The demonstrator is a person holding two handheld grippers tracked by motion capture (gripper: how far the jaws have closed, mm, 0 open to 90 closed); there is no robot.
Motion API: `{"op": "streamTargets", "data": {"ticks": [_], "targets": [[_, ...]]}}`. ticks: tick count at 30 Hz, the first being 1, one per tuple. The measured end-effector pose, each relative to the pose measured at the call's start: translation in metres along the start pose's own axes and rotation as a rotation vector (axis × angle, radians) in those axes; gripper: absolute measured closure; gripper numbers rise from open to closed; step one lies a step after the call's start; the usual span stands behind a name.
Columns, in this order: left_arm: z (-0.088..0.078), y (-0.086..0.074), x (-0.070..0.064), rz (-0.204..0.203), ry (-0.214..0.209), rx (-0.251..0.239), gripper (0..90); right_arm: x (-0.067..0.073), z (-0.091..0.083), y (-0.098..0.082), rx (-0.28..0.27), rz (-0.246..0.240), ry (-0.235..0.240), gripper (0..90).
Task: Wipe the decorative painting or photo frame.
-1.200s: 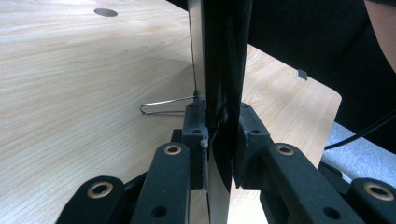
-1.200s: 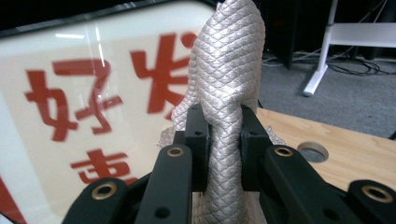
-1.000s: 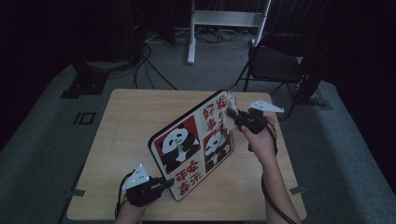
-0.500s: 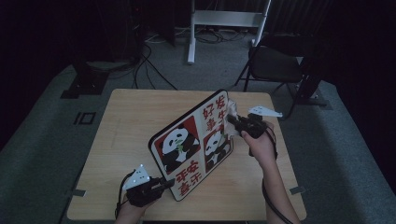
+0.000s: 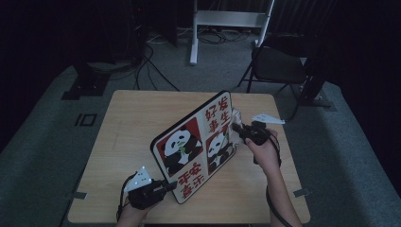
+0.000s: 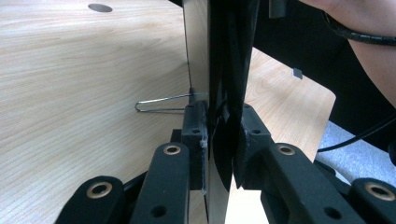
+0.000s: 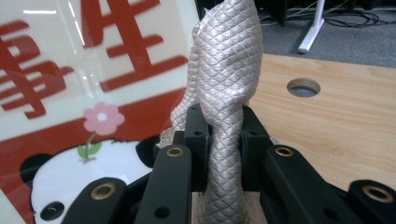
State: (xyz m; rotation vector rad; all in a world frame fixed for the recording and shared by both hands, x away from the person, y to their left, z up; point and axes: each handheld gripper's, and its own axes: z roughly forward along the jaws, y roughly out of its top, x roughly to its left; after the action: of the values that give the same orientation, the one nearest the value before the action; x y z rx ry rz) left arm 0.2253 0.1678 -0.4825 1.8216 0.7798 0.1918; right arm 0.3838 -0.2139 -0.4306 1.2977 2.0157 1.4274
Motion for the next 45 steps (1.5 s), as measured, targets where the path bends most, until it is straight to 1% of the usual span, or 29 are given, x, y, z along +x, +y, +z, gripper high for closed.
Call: {"op": "streamTargets", "data": {"ticks": [3,8,10,14,18,23,24,29,34,37,43,45], "targets": [[0.000,0.000,0.000,0.001,0.002,0.001,77.9,-0.001,0.001,-0.004,0.002,0.005,0.002,77.9],[0.000,0.000,-0.001,0.006,0.002,0.004,77.7,-0.003,0.003,-0.012,0.022,0.009,-0.001,78.0],[0.000,0.000,-0.002,0.009,0.004,0.006,77.7,-0.006,0.005,-0.019,0.036,0.014,-0.004,77.9],[0.000,0.001,-0.001,0.006,0.000,0.006,77.6,-0.008,0.006,-0.025,0.050,0.025,-0.005,77.9],[0.001,0.000,-0.001,0.001,-0.004,0.006,77.5,-0.011,0.009,-0.035,0.075,0.035,-0.008,77.9],[0.001,0.000,-0.001,0.001,-0.005,0.005,77.5,-0.013,0.010,-0.042,0.093,0.038,-0.011,77.9],[0.001,0.000,-0.001,-0.006,-0.009,0.002,77.6,-0.014,0.011,-0.046,0.099,0.038,-0.012,77.9],[0.001,0.000,-0.001,-0.001,-0.007,0.003,77.5,-0.017,0.013,-0.053,0.118,0.040,-0.017,77.9],[0.001,0.000,-0.001,-0.003,-0.007,0.002,77.5,-0.020,0.015,-0.063,0.139,0.061,-0.020,77.9],[0.001,0.000,-0.001,-0.003,-0.009,0.003,77.5,-0.021,0.016,-0.066,0.145,0.067,-0.020,77.9],[0.001,0.000,-0.001,-0.003,-0.008,0.004,77.4,-0.022,0.018,-0.074,0.180,0.066,-0.031,78.2],[0.001,0.000,-0.001,-0.003,-0.011,0.004,77.4,-0.023,0.019,-0.075,0.183,0.066,-0.034,78.3]]}}
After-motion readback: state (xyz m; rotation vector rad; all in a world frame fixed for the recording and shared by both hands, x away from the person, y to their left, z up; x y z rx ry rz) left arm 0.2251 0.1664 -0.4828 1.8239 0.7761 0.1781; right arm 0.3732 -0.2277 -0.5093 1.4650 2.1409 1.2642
